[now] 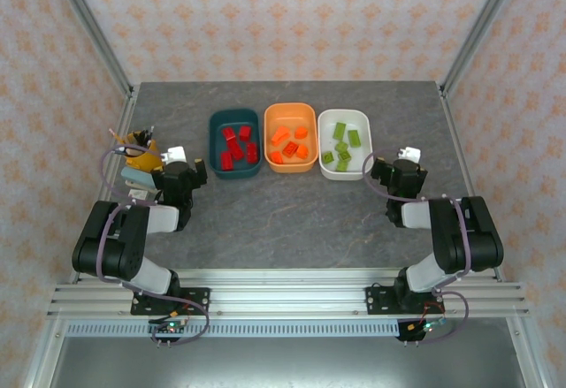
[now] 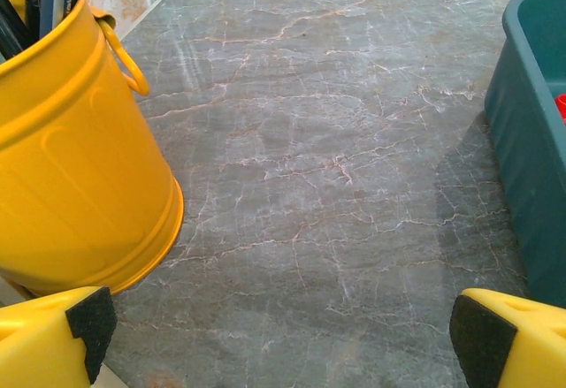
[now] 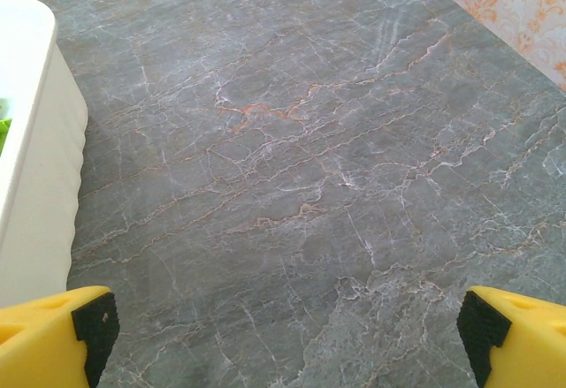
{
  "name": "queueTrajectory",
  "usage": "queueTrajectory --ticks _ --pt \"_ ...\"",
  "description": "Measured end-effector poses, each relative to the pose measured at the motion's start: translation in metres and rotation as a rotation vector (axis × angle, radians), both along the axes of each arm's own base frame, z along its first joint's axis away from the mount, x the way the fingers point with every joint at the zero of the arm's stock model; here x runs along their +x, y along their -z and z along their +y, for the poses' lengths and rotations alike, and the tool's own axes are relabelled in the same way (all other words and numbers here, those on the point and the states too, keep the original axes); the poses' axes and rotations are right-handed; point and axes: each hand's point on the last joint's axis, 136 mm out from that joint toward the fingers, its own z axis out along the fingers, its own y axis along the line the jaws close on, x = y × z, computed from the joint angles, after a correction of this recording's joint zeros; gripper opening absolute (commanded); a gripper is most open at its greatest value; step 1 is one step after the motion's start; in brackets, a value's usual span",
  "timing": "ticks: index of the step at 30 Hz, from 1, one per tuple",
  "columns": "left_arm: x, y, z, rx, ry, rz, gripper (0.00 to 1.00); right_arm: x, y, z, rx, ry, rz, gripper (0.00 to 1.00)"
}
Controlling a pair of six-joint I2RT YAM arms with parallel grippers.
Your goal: Sort the legos into containers by color
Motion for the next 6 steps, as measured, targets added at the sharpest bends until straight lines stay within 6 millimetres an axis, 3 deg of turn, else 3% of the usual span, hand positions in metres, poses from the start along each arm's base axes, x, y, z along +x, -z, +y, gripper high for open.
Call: queueTrajectory --ticks 6 --pt "0.0003 -0.0006 0.0000 0.000 0.000 -0.003 1.00 0.0011 -0.0013 0.0002 0.001 -0.001 -0.003 1.00"
